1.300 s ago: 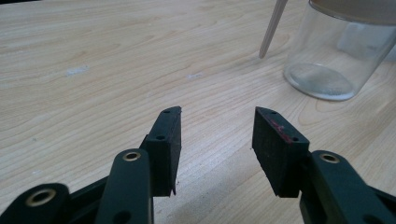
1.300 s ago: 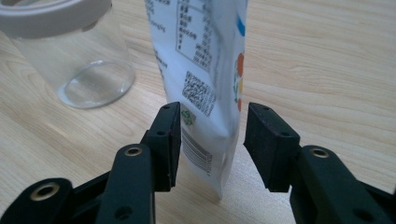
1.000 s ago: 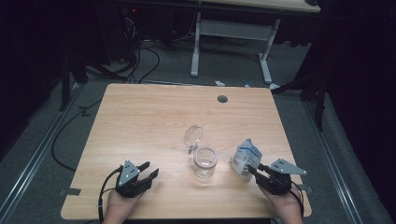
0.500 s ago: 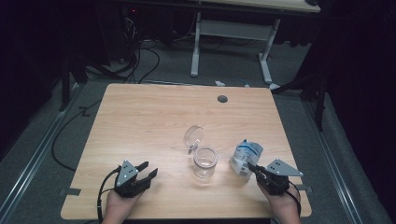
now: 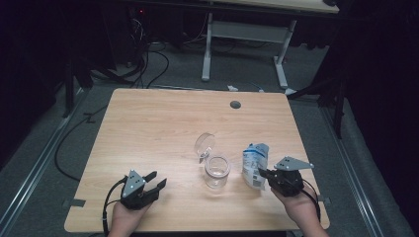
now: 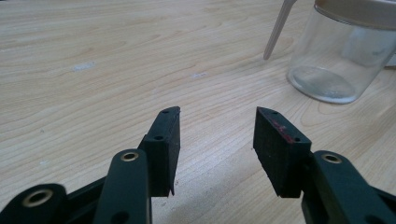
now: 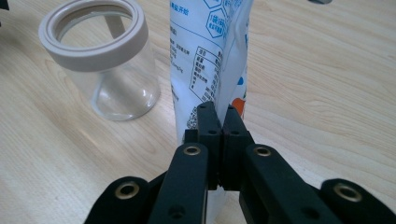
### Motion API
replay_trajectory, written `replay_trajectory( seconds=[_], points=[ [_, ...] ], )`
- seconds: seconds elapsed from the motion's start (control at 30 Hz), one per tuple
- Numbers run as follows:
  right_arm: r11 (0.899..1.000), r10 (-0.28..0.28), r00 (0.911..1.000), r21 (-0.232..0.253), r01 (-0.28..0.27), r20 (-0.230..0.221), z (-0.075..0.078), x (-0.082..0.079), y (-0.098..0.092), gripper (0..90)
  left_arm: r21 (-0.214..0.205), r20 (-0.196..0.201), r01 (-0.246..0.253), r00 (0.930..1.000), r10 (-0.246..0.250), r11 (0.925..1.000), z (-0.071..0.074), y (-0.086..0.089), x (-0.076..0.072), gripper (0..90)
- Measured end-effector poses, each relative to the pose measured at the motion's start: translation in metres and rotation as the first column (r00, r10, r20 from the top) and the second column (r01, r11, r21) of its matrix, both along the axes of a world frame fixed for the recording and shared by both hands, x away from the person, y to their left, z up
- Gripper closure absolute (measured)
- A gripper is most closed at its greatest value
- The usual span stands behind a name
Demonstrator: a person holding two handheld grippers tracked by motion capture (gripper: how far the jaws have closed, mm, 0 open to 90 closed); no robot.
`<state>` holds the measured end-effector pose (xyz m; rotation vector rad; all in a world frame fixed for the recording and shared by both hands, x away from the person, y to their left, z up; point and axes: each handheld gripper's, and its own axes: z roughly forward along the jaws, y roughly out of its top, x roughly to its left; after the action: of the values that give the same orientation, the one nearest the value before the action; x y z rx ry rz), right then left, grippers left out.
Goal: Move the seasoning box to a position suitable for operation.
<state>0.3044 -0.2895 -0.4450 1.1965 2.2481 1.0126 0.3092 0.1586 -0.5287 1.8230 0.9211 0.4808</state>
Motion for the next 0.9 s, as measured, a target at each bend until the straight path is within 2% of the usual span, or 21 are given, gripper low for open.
replay_trajectory(
  seconds=[0.03, 0.07, 0.1, 0.17, 0.23, 0.3, 0.33, 0.4, 0.47, 0.5, 0.53, 0.57, 0.6, 0.7, 0.77, 0.83, 0.87, 0.9],
  points=[
    [1.0, 0.0, 0.9993, -0.01, 0.0, -0.037, 0.006, 0.003, 0.001, 89.6, -0.006, 0.002, 0.001, 1.0, -0.001, 1.0, 0.0, 0.0, 0.0, 51.4],
    [1.0, 0.0, 0.9993, -0.01, 0.0, -0.037, 0.006, 0.003, 0.001, 89.6, -0.006, 0.002, 0.001, 1.0, -0.001, 1.0, 0.0, 0.0, 0.0, 51.3],
    [1.0, 0.0, 0.9973, -0.021, -0.001, -0.074, 0.011, 0.007, 0.003, 89.6, -0.008, 0.003, 0.001, 1.0, -0.001, 1.0, 0.0, 0.0, 0.0, 51.3],
    [1.0, 0.005, 0.9965, -0.028, -0.007, -0.083, 0.014, 0.009, 0.003, 89.6, -0.009, 0.003, 0.002, 1.0, -0.002, 1.0, 0.0, 0.0, 0.0, 51.2],
    [0.999, -0.001, 0.9921, -0.05, -0.005, -0.125, 0.02, 0.014, 0.005, 89.6, -0.01, 0.003, 0.004, 1.0, -0.004, 0.9999, 0.0, 0.0, -0.001, 51.0],
    [0.998, -0.004, 0.9905, -0.057, -0.004, -0.137, 0.022, 0.015, 0.005, 89.6, -0.011, 0.004, 0.005, 1.0, -0.005, 0.9999, 0.0, 0.0, -0.001, 50.9],
    [0.998, -0.007, 0.9865, -0.064, -0.003, -0.164, 0.026, 0.018, 0.006, 89.6, -0.014, 0.007, 0.01, 0.9999, -0.01, 0.9999, 0.0, 0.0, -0.001, 50.8],
    [0.997, -0.006, 0.9847, -0.073, -0.007, -0.174, 0.027, 0.02, 0.006, 89.6, -0.014, 0.008, 0.012, 0.9999, -0.012, 0.9998, 0.0, 0.0, -0.001, 50.7],
    [0.996, -0.002, 0.9802, -0.091, -0.016, -0.198, 0.031, 0.022, 0.008, 89.7, -0.017, 0.011, 0.014, 0.9998, -0.014, 0.9998, 0.0, 0.0, -0.001, 50.6],
    [0.993, -0.006, 0.9758, -0.114, -0.019, -0.219, 0.034, 0.024, 0.009, 89.7, -0.015, 0.013, 0.015, 0.9998, -0.015, 0.9998, 0.0, 0.0, -0.001, 50.5],
    [0.993, -0.006, 0.9758, -0.114, -0.019, -0.219, 0.034, 0.024, 0.009, 89.7, -0.016, 0.014, 0.016, 0.9998, -0.016, 0.9997, 0.0, 0.001, -0.001, 50.5],
    [0.991, -0.014, 0.9709, -0.132, -0.018, -0.239, 0.037, 0.026, 0.01, 89.7, -0.018, 0.017, 0.017, 0.9997, -0.016, 0.9997, 0.001, 0.001, -0.002, 50.5],
    [0.991, -0.014, 0.9709, -0.132, -0.018, -0.239, 0.037, 0.026, 0.01, 89.7, -0.018, 0.017, 0.017, 0.9997, -0.016, 0.9997, 0.001, 0.001, -0.002, 50.5],
    [0.989, -0.009, 0.9634, -0.146, -0.031, -0.268, 0.04, 0.028, 0.012, 89.7, -0.026, 0.028, 0.028, 0.9992, -0.027, 0.9993, 0.001, 0.001, -0.003, 50.4],
    [0.986, -0.006, 0.9564, -0.159, -0.042, -0.292, 0.042, 0.03, 0.014, 89.7, -0.029, 0.037, 0.035, 0.9987, -0.034, 0.999, 0.002, 0.0, -0.004, 50.1],
    [0.983, -0.01, 0.9448, -0.176, -0.051, -0.328, 0.045, 0.032, 0.016, 89.6, -0.02, 0.04, 0.043, 0.9983, -0.042, 0.9989, 0.002, -0.001, -0.005, 49.9],
    [0.983, -0.01, 0.9448, -0.176, -0.051, -0.328, 0.045, 0.032, 0.016, 89.6, -0.02, 0.04, 0.043, 0.9983, -0.042, 0.9989, 0.002, -0.001, -0.005, 49.9],
    [0.98, -0.01, 0.9385, -0.189, -0.059, -0.345, 0.047, 0.033, 0.016, 89.6, -0.017, 0.04, 0.045, 0.9982, -0.045, 0.9988, 0.002, -0.001, -0.004, 49.9]
  ],
)
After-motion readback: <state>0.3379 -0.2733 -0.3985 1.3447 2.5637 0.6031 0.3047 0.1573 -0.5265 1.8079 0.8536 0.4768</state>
